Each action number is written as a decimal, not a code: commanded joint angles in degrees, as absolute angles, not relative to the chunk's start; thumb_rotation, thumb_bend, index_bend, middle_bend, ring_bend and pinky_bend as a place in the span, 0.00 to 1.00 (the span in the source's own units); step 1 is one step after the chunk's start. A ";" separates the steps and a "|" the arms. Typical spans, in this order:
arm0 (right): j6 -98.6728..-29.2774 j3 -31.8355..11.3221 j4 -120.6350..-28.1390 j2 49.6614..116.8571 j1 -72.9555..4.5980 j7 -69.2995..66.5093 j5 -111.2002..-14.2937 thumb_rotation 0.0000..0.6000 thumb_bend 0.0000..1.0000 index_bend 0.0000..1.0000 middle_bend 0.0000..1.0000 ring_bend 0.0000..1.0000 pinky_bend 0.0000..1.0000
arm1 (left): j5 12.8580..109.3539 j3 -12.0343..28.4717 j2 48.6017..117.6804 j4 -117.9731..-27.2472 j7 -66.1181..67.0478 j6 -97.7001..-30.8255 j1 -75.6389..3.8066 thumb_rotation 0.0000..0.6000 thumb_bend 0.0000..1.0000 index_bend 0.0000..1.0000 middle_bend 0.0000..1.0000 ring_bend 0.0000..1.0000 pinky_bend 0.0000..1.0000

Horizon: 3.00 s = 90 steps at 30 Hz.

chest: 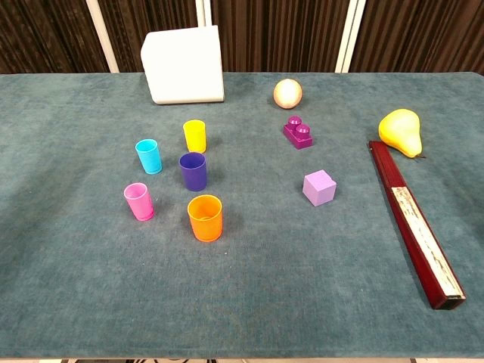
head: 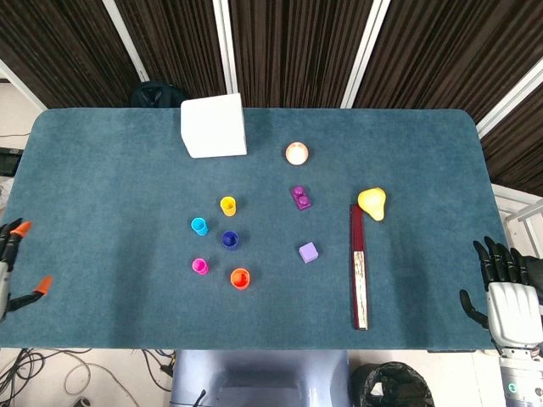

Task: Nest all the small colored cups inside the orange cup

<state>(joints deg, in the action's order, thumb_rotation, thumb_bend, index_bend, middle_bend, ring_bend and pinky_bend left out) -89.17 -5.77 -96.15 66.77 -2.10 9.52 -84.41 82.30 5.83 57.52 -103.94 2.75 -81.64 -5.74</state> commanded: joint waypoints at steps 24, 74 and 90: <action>-89.27 -6.34 -96.02 66.62 -1.87 9.66 -82.96 1.00 0.42 0.04 0.00 0.04 0.01 | 43.40 12.74 73.19 -108.78 47.87 -51.82 -48.51 1.00 0.21 0.14 0.01 0.00 0.00; -89.96 -6.28 -96.73 66.23 -1.34 9.80 -83.07 1.00 0.42 0.04 0.00 0.04 0.01 | 33.95 7.24 91.06 -89.36 50.05 -54.38 -60.26 1.00 0.30 0.31 0.04 0.00 0.00; -89.34 -6.47 -96.44 66.24 -1.38 9.32 -82.11 1.00 0.42 0.04 0.00 0.03 0.01 | 34.75 6.04 92.54 -87.46 50.17 -55.22 -60.82 1.00 0.31 0.37 0.05 0.00 0.00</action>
